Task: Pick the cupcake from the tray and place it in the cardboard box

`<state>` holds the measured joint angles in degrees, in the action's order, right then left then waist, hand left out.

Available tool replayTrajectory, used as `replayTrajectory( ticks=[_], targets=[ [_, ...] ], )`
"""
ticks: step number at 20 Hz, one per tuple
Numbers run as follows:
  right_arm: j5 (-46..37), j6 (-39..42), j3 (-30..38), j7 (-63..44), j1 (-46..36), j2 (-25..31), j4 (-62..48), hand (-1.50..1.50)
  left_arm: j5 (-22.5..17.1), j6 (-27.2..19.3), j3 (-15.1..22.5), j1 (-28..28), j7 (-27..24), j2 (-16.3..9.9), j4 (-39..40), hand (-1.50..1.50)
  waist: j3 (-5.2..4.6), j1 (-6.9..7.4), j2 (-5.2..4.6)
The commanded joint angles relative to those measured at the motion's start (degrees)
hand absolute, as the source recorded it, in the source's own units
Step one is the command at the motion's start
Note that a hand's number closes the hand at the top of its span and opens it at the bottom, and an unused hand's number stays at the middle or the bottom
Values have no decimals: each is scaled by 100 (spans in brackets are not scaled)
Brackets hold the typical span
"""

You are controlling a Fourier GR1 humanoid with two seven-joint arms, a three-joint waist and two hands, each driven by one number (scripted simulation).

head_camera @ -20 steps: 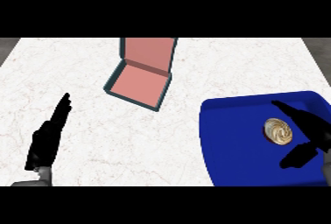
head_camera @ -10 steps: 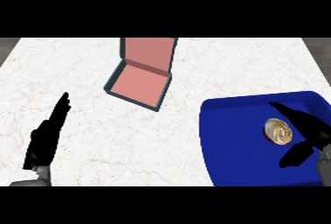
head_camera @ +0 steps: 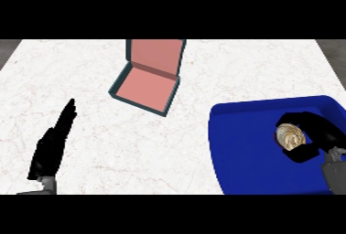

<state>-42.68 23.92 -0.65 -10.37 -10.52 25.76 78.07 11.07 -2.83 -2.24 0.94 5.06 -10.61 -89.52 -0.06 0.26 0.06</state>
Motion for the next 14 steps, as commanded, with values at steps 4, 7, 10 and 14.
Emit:
replayTrajectory(
  ticks=[4, 7, 10, 14],
  targets=[
    [-611, -933, 31, 317, 34, -54, 94, 150, -7, 63, -171, -340, 27, -42, 208, 0, 6, -29, -6],
    [-655, -973, 268, 659, -96, 152, -132, 150, 12, 121, -104, -254, 366, 14, -119, 0, 6, -20, -6],
    [-850, -816, -301, 1064, -1607, 67, -875, 150, 122, 127, 92, -313, 128, 39, -14, 0, 14, 286, -90],
    [-1086, -917, -607, 2011, -2525, 238, -1610, 150, 107, 206, 169, -381, -79, 58, 67, 0, 20, 567, -177]
  ],
)
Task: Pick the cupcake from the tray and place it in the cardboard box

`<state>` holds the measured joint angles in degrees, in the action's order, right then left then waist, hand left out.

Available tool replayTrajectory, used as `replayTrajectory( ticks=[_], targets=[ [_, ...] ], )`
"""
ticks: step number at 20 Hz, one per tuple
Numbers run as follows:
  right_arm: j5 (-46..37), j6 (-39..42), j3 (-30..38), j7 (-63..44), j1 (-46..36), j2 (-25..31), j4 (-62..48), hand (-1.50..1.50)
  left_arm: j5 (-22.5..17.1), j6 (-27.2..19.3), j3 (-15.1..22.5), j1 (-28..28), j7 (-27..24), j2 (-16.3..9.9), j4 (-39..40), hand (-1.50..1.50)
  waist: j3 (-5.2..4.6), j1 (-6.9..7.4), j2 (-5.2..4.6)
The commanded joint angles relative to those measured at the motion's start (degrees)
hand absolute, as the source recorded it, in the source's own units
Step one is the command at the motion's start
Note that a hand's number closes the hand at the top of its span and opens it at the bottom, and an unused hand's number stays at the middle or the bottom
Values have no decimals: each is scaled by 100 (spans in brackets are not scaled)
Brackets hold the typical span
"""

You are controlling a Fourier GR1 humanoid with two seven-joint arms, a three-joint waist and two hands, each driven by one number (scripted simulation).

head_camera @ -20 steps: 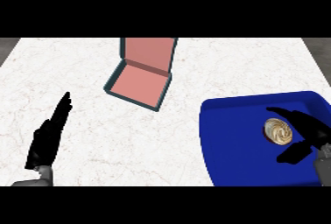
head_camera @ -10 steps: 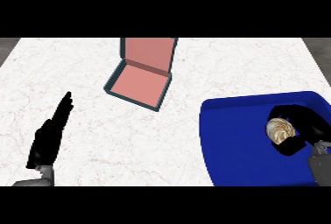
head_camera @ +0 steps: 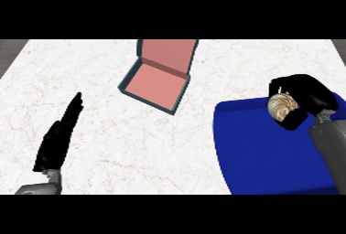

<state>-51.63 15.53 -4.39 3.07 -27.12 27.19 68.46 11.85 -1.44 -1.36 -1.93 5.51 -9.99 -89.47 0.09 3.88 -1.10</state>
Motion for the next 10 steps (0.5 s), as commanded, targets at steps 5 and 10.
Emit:
replayTrajectory(
  ticks=[5, 10],
  targets=[
    [-414, -647, -49, 1141, -2217, -101, -2116, 150, 59, -59, 8, -169, 80, 43, 2, 0, 2, 68, -17],
    [250, -633, 495, 2384, -2736, -86, -2829, 150, -70, 35, -135, 64, -213, -11, 207, 0, -3, -101, 23]
  ],
)
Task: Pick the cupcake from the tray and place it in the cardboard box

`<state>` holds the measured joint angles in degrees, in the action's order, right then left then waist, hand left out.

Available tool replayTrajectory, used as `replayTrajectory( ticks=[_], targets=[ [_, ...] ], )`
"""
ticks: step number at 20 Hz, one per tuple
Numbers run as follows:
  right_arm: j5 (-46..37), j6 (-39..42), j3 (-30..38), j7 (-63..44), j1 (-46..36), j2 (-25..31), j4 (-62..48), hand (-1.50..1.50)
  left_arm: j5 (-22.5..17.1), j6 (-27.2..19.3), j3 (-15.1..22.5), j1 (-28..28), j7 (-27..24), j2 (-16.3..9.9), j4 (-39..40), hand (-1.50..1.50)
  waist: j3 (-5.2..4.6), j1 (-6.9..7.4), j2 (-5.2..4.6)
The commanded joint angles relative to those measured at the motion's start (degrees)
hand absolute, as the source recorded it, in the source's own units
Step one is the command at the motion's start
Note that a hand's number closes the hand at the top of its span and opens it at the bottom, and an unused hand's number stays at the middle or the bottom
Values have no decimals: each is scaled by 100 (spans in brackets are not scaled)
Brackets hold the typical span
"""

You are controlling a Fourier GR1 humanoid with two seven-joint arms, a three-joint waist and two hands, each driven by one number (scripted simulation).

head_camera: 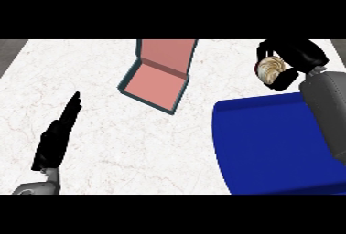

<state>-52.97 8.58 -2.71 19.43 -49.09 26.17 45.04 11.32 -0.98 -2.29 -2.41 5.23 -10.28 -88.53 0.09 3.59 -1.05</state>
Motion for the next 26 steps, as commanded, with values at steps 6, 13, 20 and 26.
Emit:
replayTrajectory(
  ticks=[6, 13, 20, 26],
  targets=[
    [1566, 1063, 997, 1327, -1206, -336, -394, 150, 104, -105, 93, 299, 167, 111, -258, 0, -3, -161, 91],
    [1785, 1144, 1034, 991, -1927, -1089, -648, 150, 94, -74, -38, 293, -32, 50, -94, 0, -11, -232, 85],
    [1590, 744, 905, 33, -2671, -1754, -971, 150, -12, 54, -193, 66, 91, -54, -31, 0, -13, -225, 77],
    [1461, 468, 909, -337, -3315, -2176, -1739, 150, 157, -79, -102, 212, -314, 61, 131, 0, -17, -142, 40]
  ],
)
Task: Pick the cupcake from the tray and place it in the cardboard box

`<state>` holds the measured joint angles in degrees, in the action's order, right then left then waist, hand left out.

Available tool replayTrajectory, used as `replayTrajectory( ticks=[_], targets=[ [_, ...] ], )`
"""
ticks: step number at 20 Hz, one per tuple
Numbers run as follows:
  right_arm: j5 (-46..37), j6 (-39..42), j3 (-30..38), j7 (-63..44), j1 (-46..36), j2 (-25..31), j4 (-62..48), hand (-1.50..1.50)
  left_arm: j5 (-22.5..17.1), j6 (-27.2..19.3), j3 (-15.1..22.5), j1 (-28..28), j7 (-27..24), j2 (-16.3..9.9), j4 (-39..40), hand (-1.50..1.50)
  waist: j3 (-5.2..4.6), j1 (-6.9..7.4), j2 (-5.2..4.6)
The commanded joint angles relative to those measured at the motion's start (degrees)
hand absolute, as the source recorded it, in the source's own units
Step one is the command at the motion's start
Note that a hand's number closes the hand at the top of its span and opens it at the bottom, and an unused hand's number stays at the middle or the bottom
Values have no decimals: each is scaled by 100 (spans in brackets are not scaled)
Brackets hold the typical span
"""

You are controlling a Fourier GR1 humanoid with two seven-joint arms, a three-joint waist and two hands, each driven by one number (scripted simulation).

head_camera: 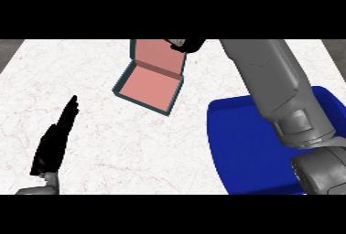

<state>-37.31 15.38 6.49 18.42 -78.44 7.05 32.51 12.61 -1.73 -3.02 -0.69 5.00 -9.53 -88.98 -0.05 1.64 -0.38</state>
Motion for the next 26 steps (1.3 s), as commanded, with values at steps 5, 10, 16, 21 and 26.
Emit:
replayTrajectory(
  ticks=[5, 10, 16, 21, 26],
  targets=[
    [-298, -385, -111, -494, -721, -647, -1098, 150, -49, 154, 33, 80, -148, -19, 14, 0, -3, 120, -37],
    [-359, -902, -386, -288, -620, -699, -1779, 150, 17, 110, 131, -231, -89, 91, 137, 0, -7, 244, -97],
    [113, -1219, -621, -709, -574, -703, -2306, -150, 147, 63, 321, -291, -93, 210, 75, 0, -12, 549, -119],
    [429, -1471, -481, -402, -438, -704, -2388, -150, 75, 219, 303, -545, -26, 145, 207, 0, -9, 626, -175],
    [1266, -1866, 318, -421, -554, -705, -2206, -150, 92, 173, 301, -385, -21, 169, 115, 0, 1, 553, -155]
  ],
)
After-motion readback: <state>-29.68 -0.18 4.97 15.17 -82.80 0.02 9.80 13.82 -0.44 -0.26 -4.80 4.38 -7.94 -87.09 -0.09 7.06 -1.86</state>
